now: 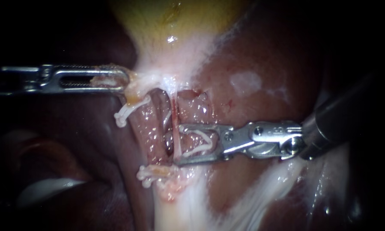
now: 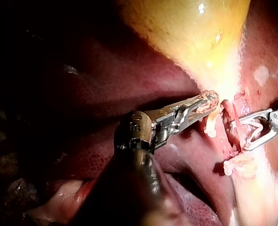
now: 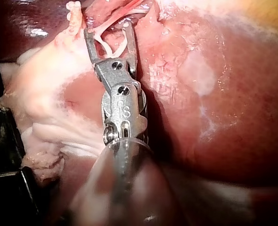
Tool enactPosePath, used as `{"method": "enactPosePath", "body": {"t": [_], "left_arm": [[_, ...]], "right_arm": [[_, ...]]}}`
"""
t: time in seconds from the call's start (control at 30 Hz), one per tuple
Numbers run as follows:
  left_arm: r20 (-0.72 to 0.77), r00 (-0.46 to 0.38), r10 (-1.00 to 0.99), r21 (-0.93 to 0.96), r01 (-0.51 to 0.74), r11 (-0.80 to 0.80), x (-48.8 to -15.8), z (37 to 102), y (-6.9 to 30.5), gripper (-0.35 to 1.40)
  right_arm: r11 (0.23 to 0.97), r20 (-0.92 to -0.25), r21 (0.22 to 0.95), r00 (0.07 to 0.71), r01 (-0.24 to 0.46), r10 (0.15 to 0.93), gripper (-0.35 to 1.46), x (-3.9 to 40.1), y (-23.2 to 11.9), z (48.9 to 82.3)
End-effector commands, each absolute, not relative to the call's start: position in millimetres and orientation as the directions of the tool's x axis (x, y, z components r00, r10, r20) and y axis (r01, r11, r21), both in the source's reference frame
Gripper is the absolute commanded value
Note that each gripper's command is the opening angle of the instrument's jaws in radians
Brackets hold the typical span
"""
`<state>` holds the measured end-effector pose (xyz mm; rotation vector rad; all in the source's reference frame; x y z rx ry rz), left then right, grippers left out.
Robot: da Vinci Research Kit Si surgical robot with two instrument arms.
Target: Clipping first clip right tube
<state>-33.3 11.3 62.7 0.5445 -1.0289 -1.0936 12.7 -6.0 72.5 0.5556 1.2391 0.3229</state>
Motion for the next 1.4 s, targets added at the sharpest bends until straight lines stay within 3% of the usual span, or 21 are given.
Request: {"method": "enactPosePath", "body": {"t": [0.03, 0.33, 0.8, 1.07, 1.17, 1.3, 1.4], "left_arm": [[0.404, 0.093, -0.91, 0.793, 0.46, 0.399, -33.3, 62.7, 11.3, -0.35], [0.405, 0.09, -0.91, 0.795, 0.457, 0.399, -33.5, 62.6, 11.2, -0.35], [0.404, 0.091, -0.91, 0.796, 0.456, 0.399, -33.6, 62.5, 11.2, -0.35], [0.404, 0.091, -0.91, 0.796, 0.455, 0.399, -33.6, 62.5, 11.2, -0.35], [0.404, 0.091, -0.91, 0.796, 0.455, 0.399, -33.6, 62.5, 11.2, -0.35], [0.404, 0.091, -0.91, 0.796, 0.455, 0.399, -33.5, 62.6, 11.2, -0.35], [0.404, 0.092, -0.91, 0.796, 0.455, 0.399, -33.5, 62.6, 11.2, -0.35]], "right_arm": [[0.818, -0.796, 0.571, 0.287, 0.068, 0.532, 0.48, 12.9, -6.0, 72.5], [0.747, -0.75, 0.657, 0.196, 0.106, 0.632, 0.46, 13.5, -5.8, 73.0], [0.643, -0.667, 0.745, 0.186, 0.179, 0.721, 0.42, 14.0, -7.3, 73.9], [0.633, -0.653, 0.757, 0.186, 0.163, 0.734, 0.36, 13.6, -7.3, 73.6], [0.627, -0.644, 0.765, 0.185, 0.147, 0.742, 0.25, 13.3, -7.2, 73.5], [0.575, -0.588, 0.809, 0.192, 0.123, 0.785, -0.31, 12.6, -7.1, 73.5], [0.552, -0.564, 0.826, 0.192, 0.116, 0.803, -0.35, 12.2, -7.0, 73.6]]}}
